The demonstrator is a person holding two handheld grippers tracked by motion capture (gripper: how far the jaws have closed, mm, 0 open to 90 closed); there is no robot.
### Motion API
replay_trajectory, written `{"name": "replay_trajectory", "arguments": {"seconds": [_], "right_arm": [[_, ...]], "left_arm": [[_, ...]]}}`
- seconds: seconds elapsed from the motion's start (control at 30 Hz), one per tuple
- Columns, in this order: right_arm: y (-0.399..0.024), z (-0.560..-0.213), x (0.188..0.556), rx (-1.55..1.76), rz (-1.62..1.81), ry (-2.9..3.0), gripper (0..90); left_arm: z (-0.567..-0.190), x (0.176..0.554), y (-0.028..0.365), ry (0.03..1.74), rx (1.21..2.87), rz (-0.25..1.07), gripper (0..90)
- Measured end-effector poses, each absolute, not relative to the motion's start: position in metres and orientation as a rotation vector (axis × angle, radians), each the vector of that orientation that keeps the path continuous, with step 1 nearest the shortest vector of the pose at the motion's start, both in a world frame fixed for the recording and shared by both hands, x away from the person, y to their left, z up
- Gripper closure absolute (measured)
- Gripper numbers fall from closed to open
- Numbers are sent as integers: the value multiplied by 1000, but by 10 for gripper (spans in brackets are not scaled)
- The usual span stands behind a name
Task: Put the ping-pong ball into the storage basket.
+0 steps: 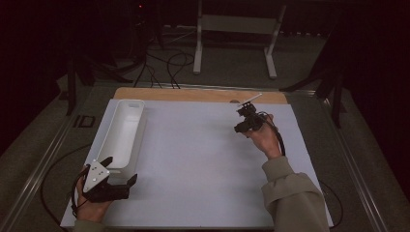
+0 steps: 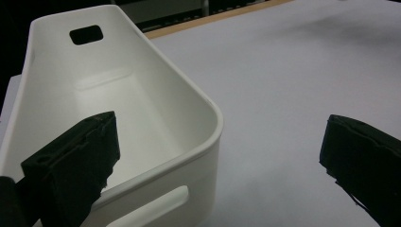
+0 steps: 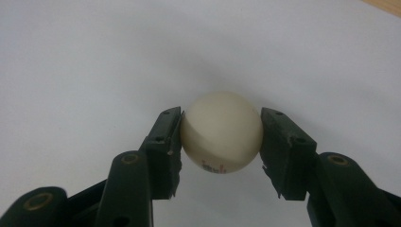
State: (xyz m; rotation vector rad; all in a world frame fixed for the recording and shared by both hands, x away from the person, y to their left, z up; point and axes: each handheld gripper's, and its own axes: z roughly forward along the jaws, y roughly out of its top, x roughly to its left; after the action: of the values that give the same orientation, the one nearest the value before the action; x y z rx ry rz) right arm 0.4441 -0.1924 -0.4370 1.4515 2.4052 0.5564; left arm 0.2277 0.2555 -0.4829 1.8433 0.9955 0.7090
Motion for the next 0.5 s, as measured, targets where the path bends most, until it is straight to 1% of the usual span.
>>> {"name": "replay_trajectory", "arguments": {"seconds": [0.5], "right_arm": [[-180, -428, 441, 1404, 565, 2416, 509]], "left_arm": [[-483, 228, 255, 996, 1844, 709, 0]]}}
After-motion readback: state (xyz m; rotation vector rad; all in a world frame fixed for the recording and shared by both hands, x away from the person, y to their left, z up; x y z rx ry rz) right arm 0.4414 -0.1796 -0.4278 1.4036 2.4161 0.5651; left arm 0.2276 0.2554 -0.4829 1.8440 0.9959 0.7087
